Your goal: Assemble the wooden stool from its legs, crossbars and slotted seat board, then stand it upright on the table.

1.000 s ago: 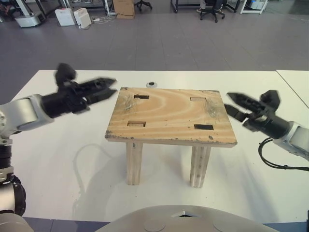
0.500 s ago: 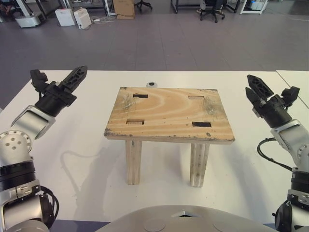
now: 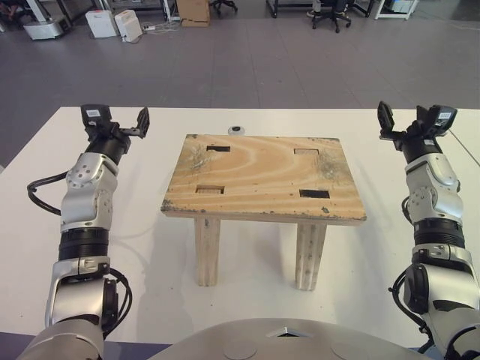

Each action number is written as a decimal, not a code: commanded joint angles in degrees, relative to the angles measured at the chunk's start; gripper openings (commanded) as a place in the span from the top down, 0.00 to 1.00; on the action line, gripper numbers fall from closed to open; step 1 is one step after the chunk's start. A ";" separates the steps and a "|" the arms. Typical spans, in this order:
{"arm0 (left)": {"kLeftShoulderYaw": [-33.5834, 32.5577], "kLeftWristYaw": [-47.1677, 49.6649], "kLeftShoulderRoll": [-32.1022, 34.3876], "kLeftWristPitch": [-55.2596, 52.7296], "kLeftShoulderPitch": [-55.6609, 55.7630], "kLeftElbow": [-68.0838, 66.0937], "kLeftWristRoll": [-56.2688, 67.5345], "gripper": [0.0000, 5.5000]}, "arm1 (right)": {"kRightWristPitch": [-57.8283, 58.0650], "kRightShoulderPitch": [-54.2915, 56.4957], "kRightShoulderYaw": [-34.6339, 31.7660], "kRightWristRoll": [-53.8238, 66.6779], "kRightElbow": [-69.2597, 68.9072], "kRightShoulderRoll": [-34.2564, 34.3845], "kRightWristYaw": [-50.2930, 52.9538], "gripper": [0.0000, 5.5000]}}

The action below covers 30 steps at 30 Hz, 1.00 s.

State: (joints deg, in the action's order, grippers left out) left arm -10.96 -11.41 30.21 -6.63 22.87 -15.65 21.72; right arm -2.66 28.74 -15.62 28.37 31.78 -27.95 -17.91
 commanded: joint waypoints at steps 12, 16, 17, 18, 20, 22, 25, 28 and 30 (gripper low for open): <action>-3.12 -0.37 -3.62 1.24 -0.87 0.18 -3.94 0.11 | -3.91 0.65 -2.93 -5.85 5.29 2.85 -0.57 0.05; -3.14 -1.03 -3.90 1.12 -0.80 -0.50 -4.77 0.11 | -3.95 0.10 -3.20 -6.27 4.73 3.53 -0.62 0.05; -3.04 -1.17 -4.02 1.18 -0.85 -0.59 -4.98 0.11 | -4.00 -0.09 -3.34 -6.31 4.62 3.66 -0.60 0.05; -3.00 -1.21 -4.16 1.26 -0.89 -0.62 -5.21 0.11 | -4.02 -0.39 -3.52 -6.29 4.39 3.77 -0.57 0.05; -3.30 -1.06 -4.67 1.12 -0.96 -0.55 -5.13 0.11 | -4.01 -1.28 -3.97 -6.19 3.96 3.93 -0.54 0.05; -3.70 -1.20 -5.20 0.73 -1.18 -0.61 -4.70 0.11 | -3.99 -2.23 -4.33 -6.22 3.57 4.19 -0.57 0.05; -3.56 -1.63 -5.92 0.83 -1.66 -0.74 -5.02 0.11 | -4.07 -3.49 -4.92 -5.64 2.85 4.66 -1.45 0.05; -4.39 -1.98 -5.55 0.99 -2.44 -2.02 -5.25 0.11 | -5.60 -3.55 -5.05 -5.48 3.33 6.10 -2.34 0.05; -4.38 -2.67 -4.57 1.60 0.42 -4.47 -5.74 0.11 | -6.53 -3.07 -6.60 -4.15 4.26 7.40 -1.72 0.05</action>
State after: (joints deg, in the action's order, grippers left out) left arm -15.03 -13.27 24.35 -5.42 20.86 -18.06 17.20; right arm -8.28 24.75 -20.55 22.61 35.20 -21.99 -19.97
